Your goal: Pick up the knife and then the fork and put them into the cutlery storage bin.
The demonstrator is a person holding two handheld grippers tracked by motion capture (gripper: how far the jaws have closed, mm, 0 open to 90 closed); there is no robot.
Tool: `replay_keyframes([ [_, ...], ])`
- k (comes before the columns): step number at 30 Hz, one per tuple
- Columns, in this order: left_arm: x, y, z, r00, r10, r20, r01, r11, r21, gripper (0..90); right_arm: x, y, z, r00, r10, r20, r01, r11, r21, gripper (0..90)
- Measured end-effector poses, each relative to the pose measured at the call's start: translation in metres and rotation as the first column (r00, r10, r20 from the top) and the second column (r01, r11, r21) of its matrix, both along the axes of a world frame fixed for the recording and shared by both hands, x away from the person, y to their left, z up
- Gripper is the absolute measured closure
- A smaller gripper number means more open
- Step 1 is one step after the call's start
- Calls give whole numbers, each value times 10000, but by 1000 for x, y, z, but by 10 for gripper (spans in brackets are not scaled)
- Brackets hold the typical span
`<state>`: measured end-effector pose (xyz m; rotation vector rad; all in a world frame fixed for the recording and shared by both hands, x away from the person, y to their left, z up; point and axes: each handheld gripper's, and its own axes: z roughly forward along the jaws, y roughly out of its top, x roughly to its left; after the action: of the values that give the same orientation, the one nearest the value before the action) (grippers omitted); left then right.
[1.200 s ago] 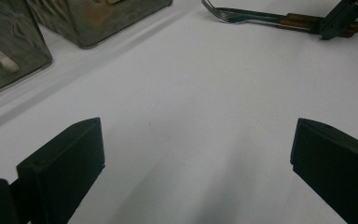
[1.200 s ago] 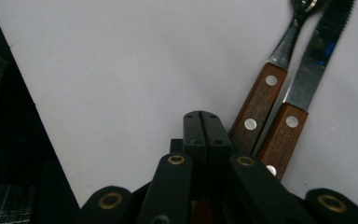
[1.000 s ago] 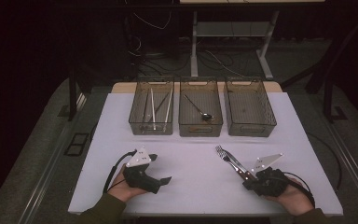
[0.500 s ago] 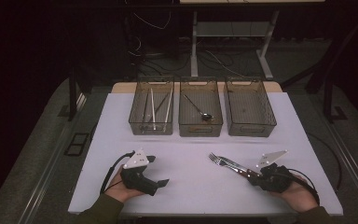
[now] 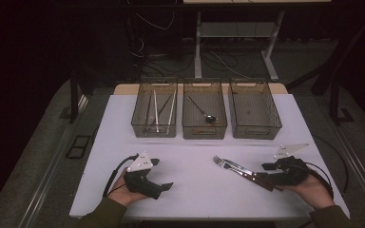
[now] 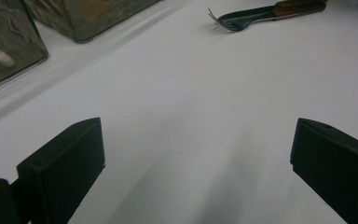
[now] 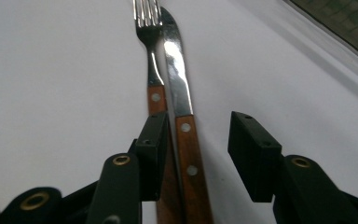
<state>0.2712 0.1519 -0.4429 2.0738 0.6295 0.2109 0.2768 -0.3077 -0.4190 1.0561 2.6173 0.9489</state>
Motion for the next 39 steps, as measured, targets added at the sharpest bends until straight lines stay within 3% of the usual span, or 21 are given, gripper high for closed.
replay_keyframes([
  [5, 0, -1, 0, 10000, -18, -9, 18, 10000, 25, 16, 4, -1, 2, 9999, 66, -93, -65, 9999, 130, 595],
  [9, 0, -1, 0, 10000, -15, 1, 15, 10000, 17, 15, 7, 0, -1, 9985, 288, -458, -273, 9991, 327, 643],
  [34, 0, -1, 0, 10000, -19, 0, 19, 10000, 15, 16, 14, 15, -9, 9913, 878, -984, -959, 9921, -809, 756],
  [39, 0, -1, 0, 10000, -22, 8, 22, 10000, 14, 16, 20, 20, -7, 9869, 997, -1265, -1160, 9849, -1288, 752],
])
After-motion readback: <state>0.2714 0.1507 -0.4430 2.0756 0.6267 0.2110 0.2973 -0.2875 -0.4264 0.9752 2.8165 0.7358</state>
